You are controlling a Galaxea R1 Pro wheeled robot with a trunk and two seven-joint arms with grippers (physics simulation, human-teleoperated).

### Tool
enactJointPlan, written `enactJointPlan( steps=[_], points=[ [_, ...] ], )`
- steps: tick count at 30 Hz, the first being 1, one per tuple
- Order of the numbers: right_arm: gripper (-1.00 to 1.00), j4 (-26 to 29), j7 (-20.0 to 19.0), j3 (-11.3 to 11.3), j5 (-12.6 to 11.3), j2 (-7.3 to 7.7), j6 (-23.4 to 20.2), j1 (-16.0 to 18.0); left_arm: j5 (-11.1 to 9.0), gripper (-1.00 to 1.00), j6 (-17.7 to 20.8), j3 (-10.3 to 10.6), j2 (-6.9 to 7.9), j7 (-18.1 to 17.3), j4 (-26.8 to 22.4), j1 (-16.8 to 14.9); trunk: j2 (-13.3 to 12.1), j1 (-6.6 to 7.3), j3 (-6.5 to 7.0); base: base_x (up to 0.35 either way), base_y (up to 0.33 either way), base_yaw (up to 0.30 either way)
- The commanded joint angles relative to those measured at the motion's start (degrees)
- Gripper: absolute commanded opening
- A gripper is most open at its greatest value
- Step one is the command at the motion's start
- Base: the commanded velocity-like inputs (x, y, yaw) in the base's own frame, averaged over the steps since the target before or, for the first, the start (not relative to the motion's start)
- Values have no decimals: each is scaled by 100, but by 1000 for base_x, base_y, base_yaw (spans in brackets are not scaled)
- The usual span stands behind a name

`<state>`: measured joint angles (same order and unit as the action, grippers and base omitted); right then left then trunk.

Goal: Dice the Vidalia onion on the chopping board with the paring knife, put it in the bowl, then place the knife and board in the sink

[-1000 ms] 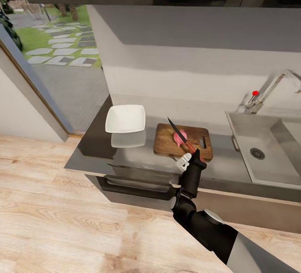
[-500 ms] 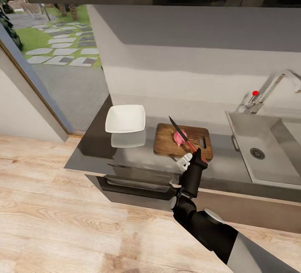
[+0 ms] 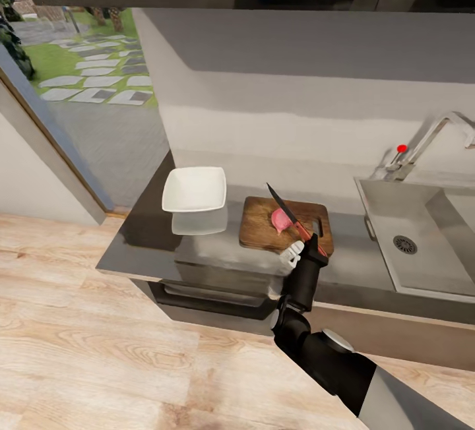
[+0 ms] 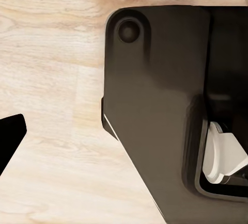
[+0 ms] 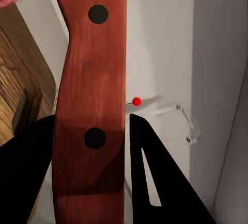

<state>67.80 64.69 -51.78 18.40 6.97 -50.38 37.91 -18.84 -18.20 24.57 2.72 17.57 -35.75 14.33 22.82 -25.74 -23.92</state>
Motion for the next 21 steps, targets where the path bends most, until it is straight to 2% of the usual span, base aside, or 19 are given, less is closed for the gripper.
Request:
enactJointPlan(
  steps=[1,7,21],
  points=[
    [-100,1,10,-14,-1,4,-30,6,-51,100,-17,48,9,48,-11,-1,10,-4,-8,84,-85,0],
    [-100,-221,9,-21,-4,-16,-33,6,-49,100,-17,48,9,48,-11,-1,10,-4,-8,17,-17,0],
    [-100,-298,-52,-16,-12,5,-7,6,-50,100,-17,48,10,47,-11,-1,10,-4,-8,0,0,0]
  ],
)
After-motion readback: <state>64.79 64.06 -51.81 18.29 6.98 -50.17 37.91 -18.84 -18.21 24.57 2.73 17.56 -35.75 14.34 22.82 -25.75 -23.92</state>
